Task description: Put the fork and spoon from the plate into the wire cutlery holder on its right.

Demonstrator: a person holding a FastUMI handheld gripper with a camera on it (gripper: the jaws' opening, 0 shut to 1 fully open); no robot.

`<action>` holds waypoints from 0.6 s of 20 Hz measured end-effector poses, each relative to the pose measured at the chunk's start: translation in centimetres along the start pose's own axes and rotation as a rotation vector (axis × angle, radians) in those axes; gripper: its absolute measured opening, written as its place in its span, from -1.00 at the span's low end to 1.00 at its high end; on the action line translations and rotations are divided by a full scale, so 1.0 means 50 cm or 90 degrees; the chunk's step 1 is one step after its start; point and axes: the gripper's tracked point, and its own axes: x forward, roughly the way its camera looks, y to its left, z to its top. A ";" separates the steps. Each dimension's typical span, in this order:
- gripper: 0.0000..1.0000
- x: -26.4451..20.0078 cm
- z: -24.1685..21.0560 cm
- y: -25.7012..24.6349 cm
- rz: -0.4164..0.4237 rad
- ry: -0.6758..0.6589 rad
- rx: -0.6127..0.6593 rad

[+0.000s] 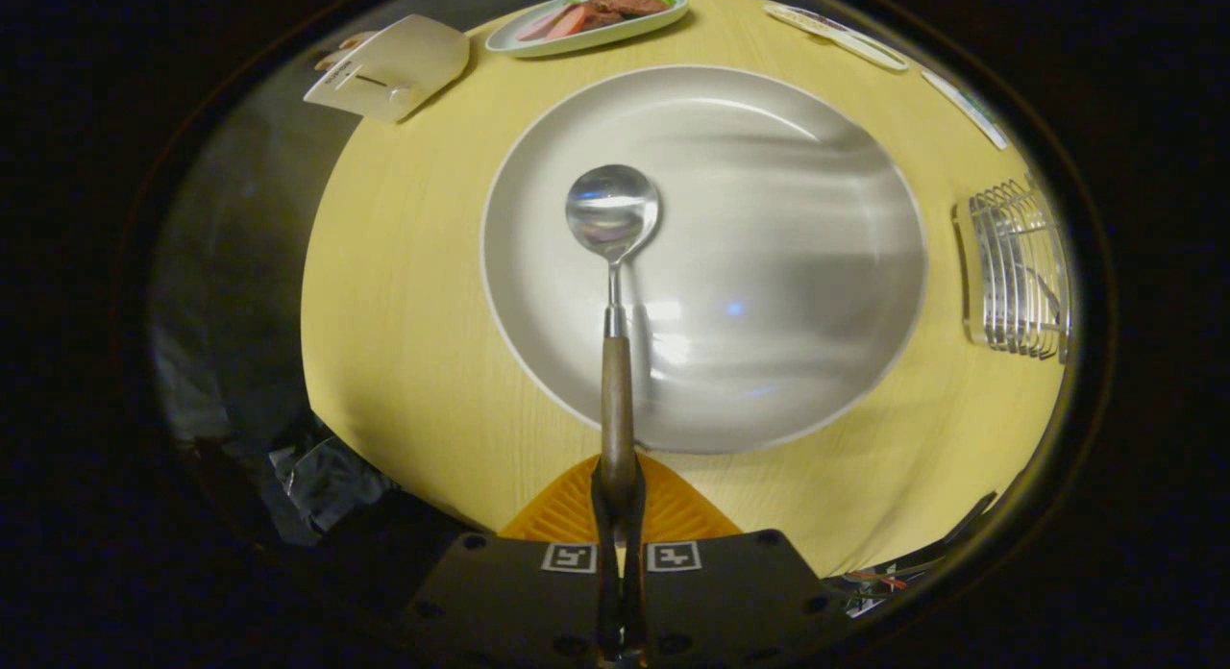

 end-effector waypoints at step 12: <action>-0.91 -0.084 -0.022 0.022 0.039 -0.043 -0.023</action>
